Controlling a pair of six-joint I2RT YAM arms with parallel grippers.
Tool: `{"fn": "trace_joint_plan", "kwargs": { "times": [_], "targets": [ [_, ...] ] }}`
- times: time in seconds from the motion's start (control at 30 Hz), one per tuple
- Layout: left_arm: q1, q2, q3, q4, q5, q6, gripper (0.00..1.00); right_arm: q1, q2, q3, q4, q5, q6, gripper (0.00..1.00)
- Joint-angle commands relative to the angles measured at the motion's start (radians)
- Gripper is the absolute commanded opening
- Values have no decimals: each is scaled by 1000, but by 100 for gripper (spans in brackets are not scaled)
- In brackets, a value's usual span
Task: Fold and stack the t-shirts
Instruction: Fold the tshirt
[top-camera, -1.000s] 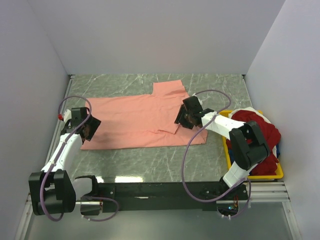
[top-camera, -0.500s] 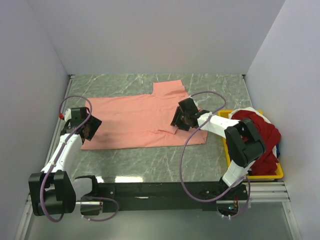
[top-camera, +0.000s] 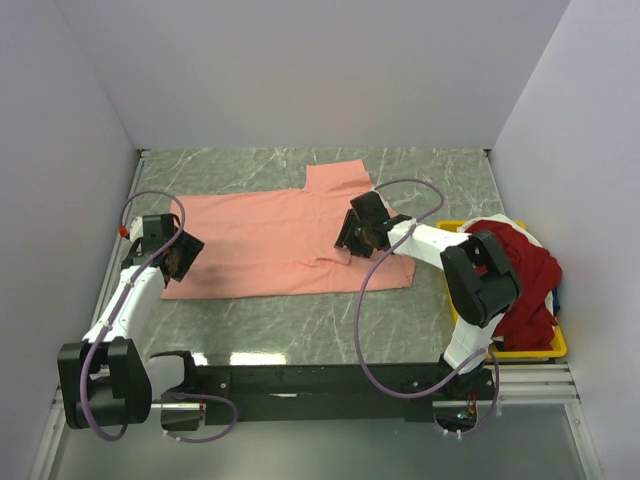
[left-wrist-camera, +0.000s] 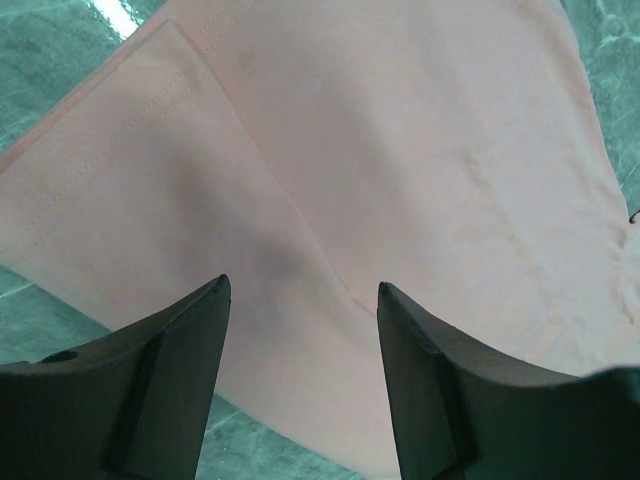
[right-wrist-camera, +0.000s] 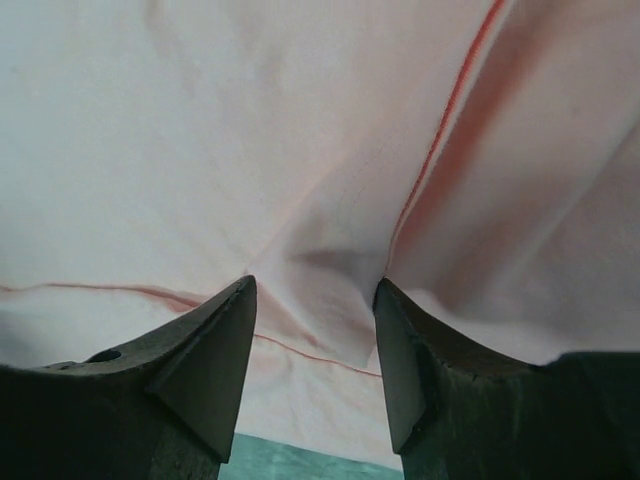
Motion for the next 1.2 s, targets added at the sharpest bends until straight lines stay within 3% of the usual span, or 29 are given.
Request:
{"fn": "trace_joint_plan", "kwargs": {
  "times": [0.0, 0.27, 0.63, 0.83, 0.97, 1.17],
  "targets": [
    [-2, 7, 46, 26, 12, 21, 66, 13, 14, 74, 8, -17, 9, 57],
    [-2, 33, 62, 37, 21, 24, 65, 21, 89, 189, -6, -59, 19, 57],
    [0, 71, 97, 29, 30, 29, 67, 21, 288, 500, -74, -143, 25, 57],
    [0, 59, 77, 20, 23, 20, 69, 6, 284, 606, -147, -107, -9, 59],
    [4, 42, 53, -12, -22, -8, 67, -34, 174, 510, -149, -67, -17, 59],
    [46, 16, -4, 0, -27, -36, 61, -77, -79, 87, -76, -50, -9, 58]
  ]
}}
